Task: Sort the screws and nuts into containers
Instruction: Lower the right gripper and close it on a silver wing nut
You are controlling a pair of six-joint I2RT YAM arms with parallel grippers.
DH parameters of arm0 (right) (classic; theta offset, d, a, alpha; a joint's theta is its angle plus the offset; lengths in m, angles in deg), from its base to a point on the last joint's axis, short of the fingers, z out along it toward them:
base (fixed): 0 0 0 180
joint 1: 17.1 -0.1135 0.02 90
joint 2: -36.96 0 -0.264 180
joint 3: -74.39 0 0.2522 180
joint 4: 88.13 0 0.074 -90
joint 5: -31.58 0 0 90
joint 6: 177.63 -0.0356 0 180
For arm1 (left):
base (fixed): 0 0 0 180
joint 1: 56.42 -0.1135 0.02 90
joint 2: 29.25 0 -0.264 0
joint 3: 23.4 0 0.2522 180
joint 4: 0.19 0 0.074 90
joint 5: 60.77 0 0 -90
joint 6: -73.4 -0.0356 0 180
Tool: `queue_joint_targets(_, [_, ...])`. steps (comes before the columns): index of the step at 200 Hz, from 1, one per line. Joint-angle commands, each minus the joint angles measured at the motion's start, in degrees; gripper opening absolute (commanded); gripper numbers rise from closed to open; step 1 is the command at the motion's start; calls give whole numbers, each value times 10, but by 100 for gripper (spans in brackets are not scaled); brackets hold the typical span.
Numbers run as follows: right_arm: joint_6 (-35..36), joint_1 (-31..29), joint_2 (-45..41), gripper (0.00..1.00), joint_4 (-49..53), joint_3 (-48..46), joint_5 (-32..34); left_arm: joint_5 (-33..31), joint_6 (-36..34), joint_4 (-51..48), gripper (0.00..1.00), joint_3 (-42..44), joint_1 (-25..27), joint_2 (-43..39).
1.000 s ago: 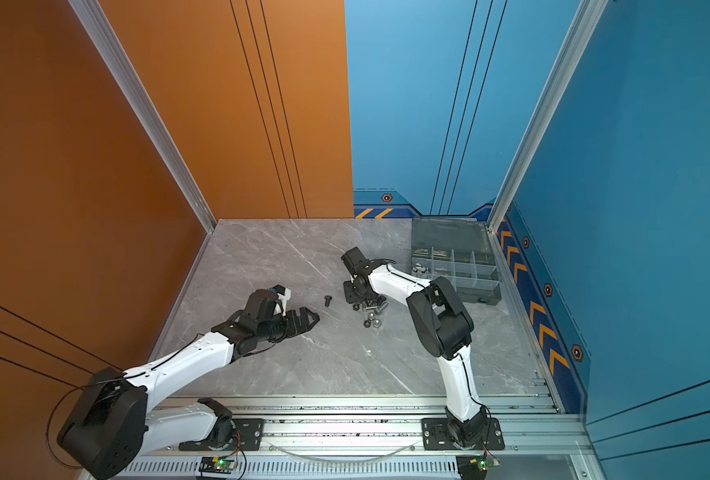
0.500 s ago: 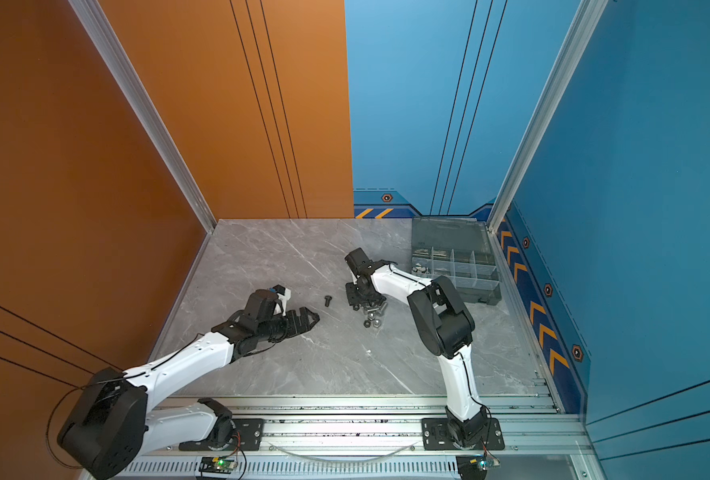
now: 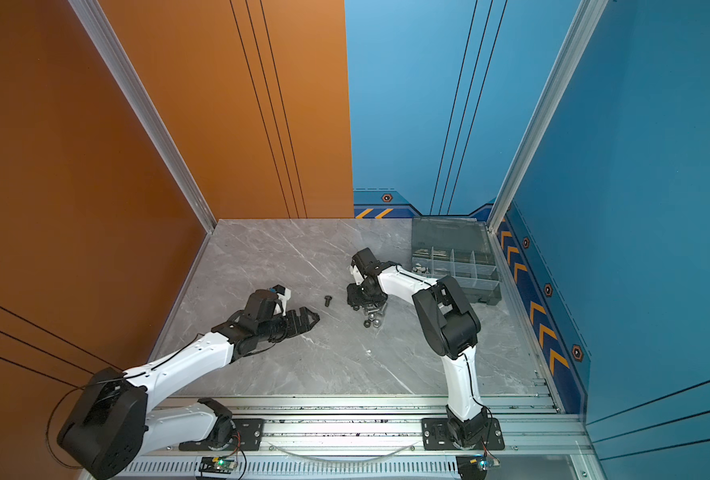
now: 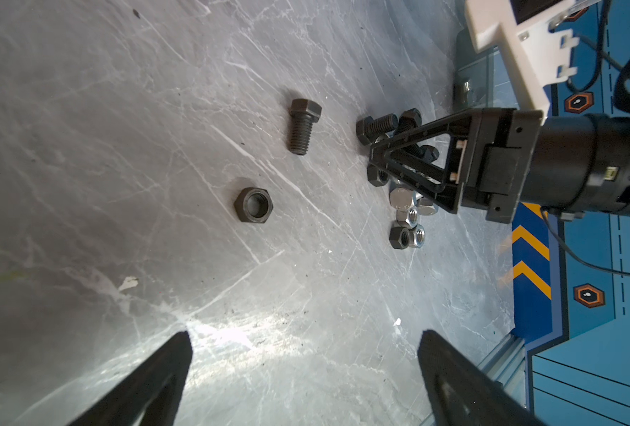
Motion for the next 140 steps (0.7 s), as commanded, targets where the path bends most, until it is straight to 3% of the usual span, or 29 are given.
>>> queue_joint_targets(1, [5,8,-19,52,6,-17,-15,-4,0,-2,98,5,-1,-7])
queue_joint_targets(80, [15,11,-16,49,14,-19,13,-4,3,1,98,5,0,-5])
queue_joint_targets(140, [14,9,-10,40,16,-16,37,-3,2,0,98,3,0,-2])
